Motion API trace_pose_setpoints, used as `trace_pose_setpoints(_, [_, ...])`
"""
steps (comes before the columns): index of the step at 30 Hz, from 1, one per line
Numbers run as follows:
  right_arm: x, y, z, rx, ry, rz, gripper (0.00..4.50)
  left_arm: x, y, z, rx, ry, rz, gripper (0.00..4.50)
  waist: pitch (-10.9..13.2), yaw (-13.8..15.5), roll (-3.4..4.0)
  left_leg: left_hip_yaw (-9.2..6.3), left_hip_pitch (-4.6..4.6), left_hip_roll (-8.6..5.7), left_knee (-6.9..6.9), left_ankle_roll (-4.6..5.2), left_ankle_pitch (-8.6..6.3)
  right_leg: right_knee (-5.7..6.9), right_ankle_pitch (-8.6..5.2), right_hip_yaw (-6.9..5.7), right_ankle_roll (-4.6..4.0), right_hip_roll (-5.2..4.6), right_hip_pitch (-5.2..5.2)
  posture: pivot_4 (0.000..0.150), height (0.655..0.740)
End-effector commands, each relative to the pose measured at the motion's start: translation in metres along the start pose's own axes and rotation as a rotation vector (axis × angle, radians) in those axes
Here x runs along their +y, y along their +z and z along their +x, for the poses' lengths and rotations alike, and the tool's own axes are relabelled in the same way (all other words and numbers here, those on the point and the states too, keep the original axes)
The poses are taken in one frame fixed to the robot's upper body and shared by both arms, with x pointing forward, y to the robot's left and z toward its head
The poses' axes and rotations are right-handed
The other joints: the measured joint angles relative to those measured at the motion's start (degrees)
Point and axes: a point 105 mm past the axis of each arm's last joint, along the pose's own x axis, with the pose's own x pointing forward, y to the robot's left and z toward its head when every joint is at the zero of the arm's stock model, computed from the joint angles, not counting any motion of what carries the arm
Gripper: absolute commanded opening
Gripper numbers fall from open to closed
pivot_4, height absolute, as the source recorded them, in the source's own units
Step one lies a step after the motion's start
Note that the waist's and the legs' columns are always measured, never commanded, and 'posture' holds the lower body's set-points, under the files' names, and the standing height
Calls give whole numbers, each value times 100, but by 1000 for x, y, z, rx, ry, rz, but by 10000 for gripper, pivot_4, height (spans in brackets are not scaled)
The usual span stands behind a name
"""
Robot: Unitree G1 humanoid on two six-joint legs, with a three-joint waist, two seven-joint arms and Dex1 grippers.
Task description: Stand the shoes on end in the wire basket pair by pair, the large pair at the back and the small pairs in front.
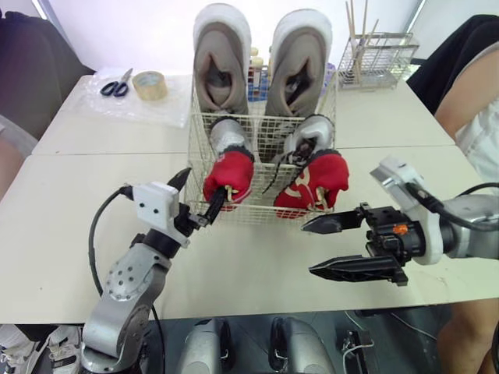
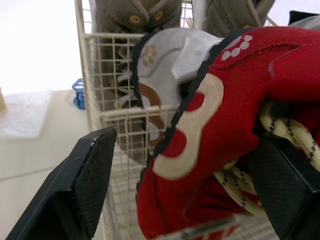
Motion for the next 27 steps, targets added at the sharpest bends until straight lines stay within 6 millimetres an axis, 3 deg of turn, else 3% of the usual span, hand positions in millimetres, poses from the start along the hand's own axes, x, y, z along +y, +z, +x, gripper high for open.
trace_pose_setpoints(1, [3, 3, 2, -10, 28, -30, 45000, -5, 11, -14, 10, -33, -23, 37573, 0, -1, 0, 0, -1, 1, 0, 0, 0, 0, 0, 0, 0, 0, -1, 1500, 7400])
trace_pose_setpoints(8, [-1, -4, 4, -2, 48, -15, 45000, -13, 21, -35, 61, -105, -200, 37573, 1, -1, 0, -3, -1, -1, 0, -1, 0, -1, -1, 1, 0, -2, -1, 1500, 7400])
trace_pose_setpoints(14, [-2, -5, 5, -1, 58, -15, 45000, -7, 29, -60, 110, -143, -382, 37573, 1, -7, 3, -6, 0, 2, 0, -4, 2, 1, -2, 0, 0, -1, 0, 1500, 7400])
trace_pose_setpoints(19, [-4, -9, 1, 16, 46, 5, 45000, 48, 27, -84, 163, 10, -341, 37573, 1, 5, 4, -6, 0, 1, 0, -6, 2, 0, -13, -2, -19, 1, -3, 1500, 7400])
trace_pose_setpoints(24, [-12, -18, -22, 54, -53, 53, 45000, 60, 7, -107, 328, 37, -278, 37573, 2, 1, 4, -6, -4, -6, -1, -1, -7, -26, -16, -3, -22, -6, 0, 1500, 7400])
trace_pose_setpoints(27, [-15, -23, -30, 56, -88, 74, 45000, 51, -11, -117, 430, -18, -282, 37573, 1, -6, 3, -1, -5, -6, -3, -3, -20, -49, -16, -2, -22, -6, 5, 1500, 7400])
